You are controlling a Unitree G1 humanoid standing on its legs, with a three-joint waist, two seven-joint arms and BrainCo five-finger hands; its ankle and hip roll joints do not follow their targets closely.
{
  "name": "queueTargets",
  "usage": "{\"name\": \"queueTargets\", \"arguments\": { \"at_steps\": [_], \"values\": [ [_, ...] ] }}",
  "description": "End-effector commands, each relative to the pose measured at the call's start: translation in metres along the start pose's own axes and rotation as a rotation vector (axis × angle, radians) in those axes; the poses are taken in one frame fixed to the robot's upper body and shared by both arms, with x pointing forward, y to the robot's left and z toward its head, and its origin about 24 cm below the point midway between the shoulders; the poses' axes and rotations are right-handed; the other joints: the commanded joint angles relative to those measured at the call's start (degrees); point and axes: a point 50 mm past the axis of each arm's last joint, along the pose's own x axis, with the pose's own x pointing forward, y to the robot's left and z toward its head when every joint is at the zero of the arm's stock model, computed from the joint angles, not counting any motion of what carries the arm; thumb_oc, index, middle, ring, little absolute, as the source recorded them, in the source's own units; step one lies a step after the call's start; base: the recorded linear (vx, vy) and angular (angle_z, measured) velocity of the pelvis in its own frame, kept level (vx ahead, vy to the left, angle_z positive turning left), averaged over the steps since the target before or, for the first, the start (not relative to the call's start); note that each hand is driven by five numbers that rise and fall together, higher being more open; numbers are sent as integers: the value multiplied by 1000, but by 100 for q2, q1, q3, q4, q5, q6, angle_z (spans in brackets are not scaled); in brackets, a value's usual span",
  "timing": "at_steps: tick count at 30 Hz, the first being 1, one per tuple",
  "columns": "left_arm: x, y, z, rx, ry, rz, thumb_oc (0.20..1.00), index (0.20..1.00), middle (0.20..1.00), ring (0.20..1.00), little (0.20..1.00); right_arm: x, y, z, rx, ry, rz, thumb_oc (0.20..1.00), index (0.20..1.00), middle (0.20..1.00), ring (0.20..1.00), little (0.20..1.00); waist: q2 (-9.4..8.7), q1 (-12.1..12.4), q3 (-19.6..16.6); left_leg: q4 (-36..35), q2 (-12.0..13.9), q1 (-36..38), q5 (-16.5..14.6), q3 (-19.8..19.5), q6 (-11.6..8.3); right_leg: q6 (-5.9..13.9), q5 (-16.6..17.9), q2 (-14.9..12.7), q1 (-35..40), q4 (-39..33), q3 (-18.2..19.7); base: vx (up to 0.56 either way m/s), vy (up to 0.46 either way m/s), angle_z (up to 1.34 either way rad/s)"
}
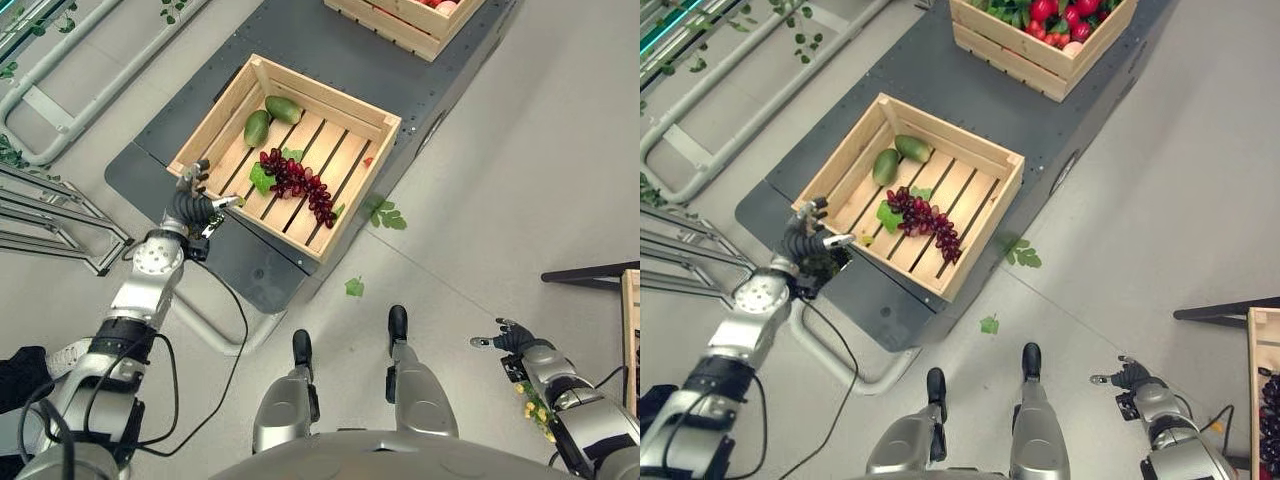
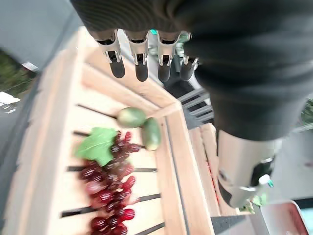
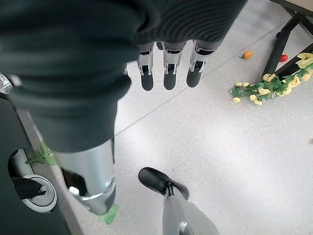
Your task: Pick up the fruits from the basket on one side to the basket on the other side
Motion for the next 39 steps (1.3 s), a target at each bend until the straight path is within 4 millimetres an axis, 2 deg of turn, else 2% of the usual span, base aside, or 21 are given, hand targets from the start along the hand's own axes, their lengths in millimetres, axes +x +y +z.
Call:
{"name": "queueTargets", "arguments": {
  "at_steps": [1,3,4,7,8,14,26,27,28,29,30,31,33,37,38,39],
  "values": [
    [14,19,43,177,-155,13,1000,1000,1000,1000,1000,1,-1,10,23,-20,5,1000,1000,1000,1000,1000,-242,-121,-104,40,-389,-674,138,-190,131,440,-607,-206,60,23,-92,-15,8,-3],
    [21,24,61,318,-194,7,1000,1000,1000,1000,1000,1,0,11,12,-26,9,1000,1000,1000,1000,1000,-220,-153,-92,42,-396,-700,143,-175,131,452,-583,-227,19,23,-80,0,0,0],
    [21,24,61,319,-195,7,1000,1000,1000,1000,1000,1,0,11,13,-26,9,1000,1000,1000,1000,1000,-223,-146,-91,43,-397,-701,143,-175,131,452,-582,-228,18,23,-80,0,0,0],
    [34,24,81,461,-224,5,1000,1000,1000,1000,1000,1,-2,15,-1,-36,6,1000,1000,1000,1000,1000,-187,-223,-74,46,-415,-737,154,-161,137,459,-558,-237,-20,23,-55,-7,8,-2],
    [42,23,93,522,-250,9,1000,1000,1000,1000,1000,1,-3,18,-5,-43,0,1000,1000,1000,1000,1000,-163,-252,-47,46,-428,-763,163,-158,139,465,-539,-245,-55,23,-53,-20,16,-4],
    [59,12,123,705,-311,-2,1000,1000,1000,1000,1000,1,-2,19,-2,-55,-10,1000,1000,1000,1000,1000,-103,-369,40,48,-449,-836,196,-77,146,500,-470,-259,-175,23,-2,-2,3,-1],
    [86,-2,146,851,-297,27,1000,1000,1000,1000,1000,1,5,10,14,-36,-19,1000,1000,1000,1000,1000,22,-571,173,66,-479,-959,234,40,159,524,-398,-281,-381,23,125,0,16,-6],
    [89,-11,140,853,-287,-6,1000,1000,1000,1000,1000,1,-32,26,35,-33,-115,1000,1000,1000,1000,1000,79,-504,178,70,-485,-969,239,32,155,527,-402,-285,-384,23,125,-8,31,-8],
    [89,-11,138,851,-275,25,1000,1000,1000,1000,1000,3,6,20,19,-43,-50,1000,1000,1000,1000,1000,114,-524,203,75,-497,-998,244,52,162,528,-386,-292,-416,23,145,-10,51,-13],
    [88,-1,131,865,-241,51,1000,1000,1000,1000,1000,2,31,18,26,-56,-8,1000,1000,1000,1000,1000,172,-561,219,69,-513,-1028,245,82,175,529,-367,-292,-460,23,170,-11,44,-15],
    [89,-1,131,865,-241,50,1000,1000,1000,1000,1000,2,32,18,26,-55,-8,1000,1000,1000,1000,1000,168,-558,214,70,-513,-1031,244,83,175,529,-367,-292,-463,23,172,-1,51,-16],
    [91,2,134,901,-231,73,1000,1000,1000,1000,1000,1,44,11,20,-16,12,1000,1000,1000,1000,1000,212,-598,233,65,-520,-1040,248,101,172,532,-353,-287,-488,23,192,3,35,-11],
    [93,1,139,934,-246,87,1000,1000,1000,1000,1000,0,47,6,6,-19,-3,1000,1000,1000,1000,1000,224,-612,265,71,-520,-1060,250,120,174,537,-352,-285,-516,23,211,0,33,-7],
    [94,10,126,968,-180,104,1000,1000,1000,1000,1000,-1,51,4,23,-34,4,1000,1000,1000,1000,1000,204,-689,309,70,-519,-1112,263,162,171,534,-349,-275,-585,23,248,-4,6,-2],
    [95,15,112,986,-113,105,1000,1000,1000,1000,1000,-2,52,4,23,-46,3,1000,1000,1000,1000,1000,183,-741,333,70,-515,-1129,268,183,170,534,-334,-273,-616,23,273,-1,10,-6],
    [95,15,112,986,-114,104,1000,1000,1000,1000,1000,-2,52,4,23,-45,3,1000,1000,1000,1000,1000,184,-737,330,70,-515,-1131,268,185,171,534,-334,-273,-618,23,275,2,14,-7]
  ]
}}
